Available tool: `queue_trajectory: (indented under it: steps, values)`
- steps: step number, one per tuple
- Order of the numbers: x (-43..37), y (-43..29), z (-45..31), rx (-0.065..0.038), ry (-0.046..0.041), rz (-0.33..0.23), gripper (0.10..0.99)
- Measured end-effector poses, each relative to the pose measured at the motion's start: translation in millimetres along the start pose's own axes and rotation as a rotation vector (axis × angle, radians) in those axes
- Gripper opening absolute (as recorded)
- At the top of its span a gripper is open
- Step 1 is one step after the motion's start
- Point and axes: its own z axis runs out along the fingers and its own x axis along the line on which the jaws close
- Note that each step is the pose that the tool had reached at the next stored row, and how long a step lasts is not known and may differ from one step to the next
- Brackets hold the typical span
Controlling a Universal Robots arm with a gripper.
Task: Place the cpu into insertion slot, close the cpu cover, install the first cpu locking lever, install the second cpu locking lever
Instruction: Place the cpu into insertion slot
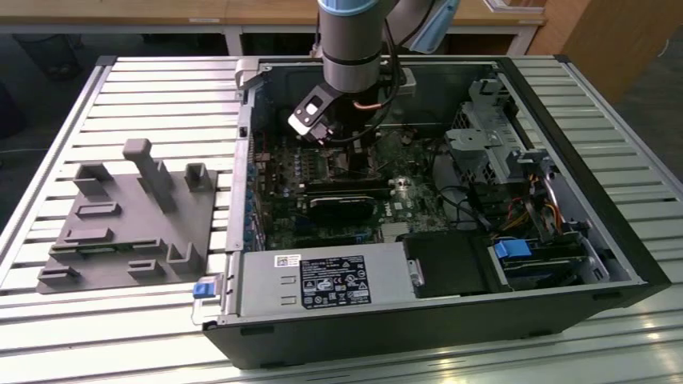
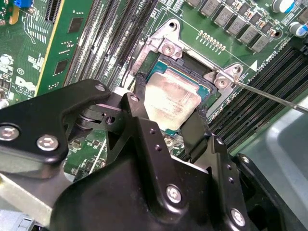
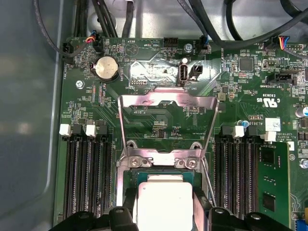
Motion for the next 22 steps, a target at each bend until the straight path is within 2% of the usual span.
queue_trajectory:
  steps: [5, 6, 15, 19, 21, 22]
  values:
    - [0.1, -0.2, 0.1, 0.000, 0.0003, 0.000, 0.553]
    - [0.0, -0.2, 0.1, 0.000, 0.0003, 0.000, 0.616]
    - [0.1, -0.2, -1.9, 0.000, 0.0011, 0.000, 0.616]
    - [0.1, 0.2, -5.7, 0.000, 0.0022, 0.000, 0.616]
    - [0.2, 0.9, -14.7, 0.001, 0.0041, 0.000, 0.616]
    - [0.3, 1.1, -16.6, 0.001, 0.0042, 0.000, 0.616]
